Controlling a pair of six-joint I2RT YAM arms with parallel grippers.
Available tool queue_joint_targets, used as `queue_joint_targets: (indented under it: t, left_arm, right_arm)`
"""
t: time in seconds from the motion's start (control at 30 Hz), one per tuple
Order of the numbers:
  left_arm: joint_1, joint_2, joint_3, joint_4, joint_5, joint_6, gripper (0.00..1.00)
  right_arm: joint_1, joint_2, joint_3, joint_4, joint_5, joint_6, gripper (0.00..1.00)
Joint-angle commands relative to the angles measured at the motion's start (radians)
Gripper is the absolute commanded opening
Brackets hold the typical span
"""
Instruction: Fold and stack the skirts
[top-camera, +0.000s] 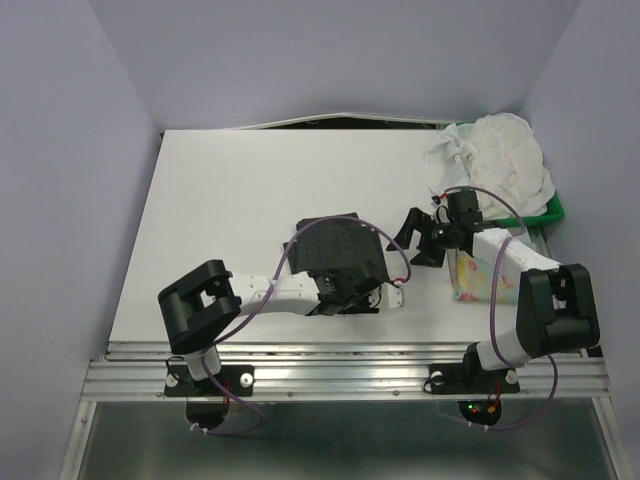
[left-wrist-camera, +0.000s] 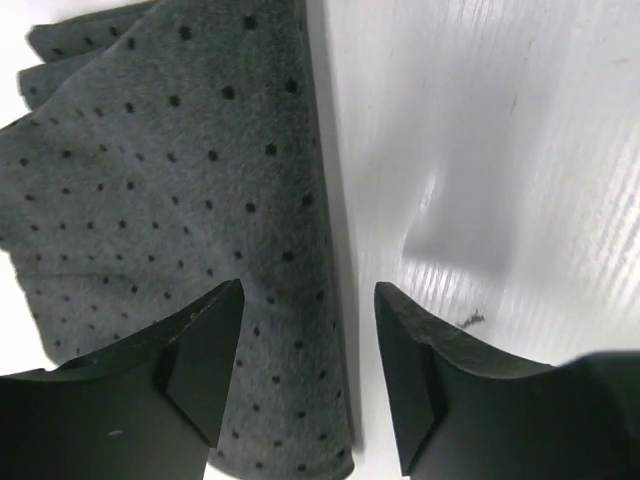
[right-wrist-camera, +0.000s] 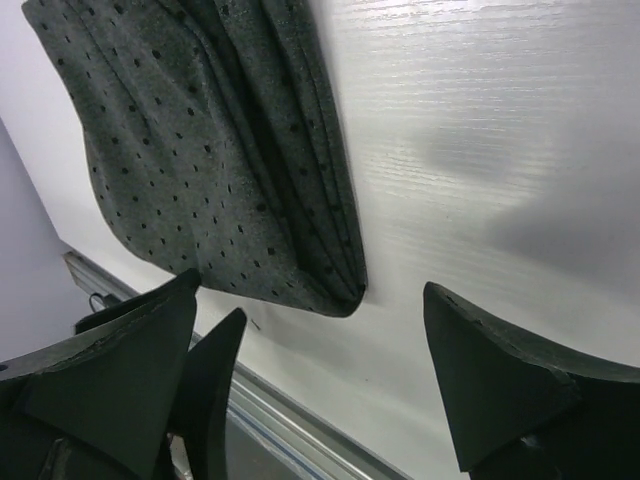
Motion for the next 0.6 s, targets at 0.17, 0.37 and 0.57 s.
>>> queue_joint_targets:
  t: [0.17,0.37,0.57]
  left_arm:
    - [0.029,0.094,0.025,0.075,0.015,-0.017,0.33]
    - [0.086,0.035,0.030,0.072,0.111,-0.028,0.03]
    - [0.115,-0.045,0.054,0.051,0.205,-0.035,0.00]
  right_arm:
    - [0.000,0.061,-0.056,0.139,-0.118,0.070,1.00]
    - [0.000,0.091,-0.067,0.127,-0.126,0.044,1.00]
    - [0.000,0.144,-0.044,0.128,-0.196,0.025,1.00]
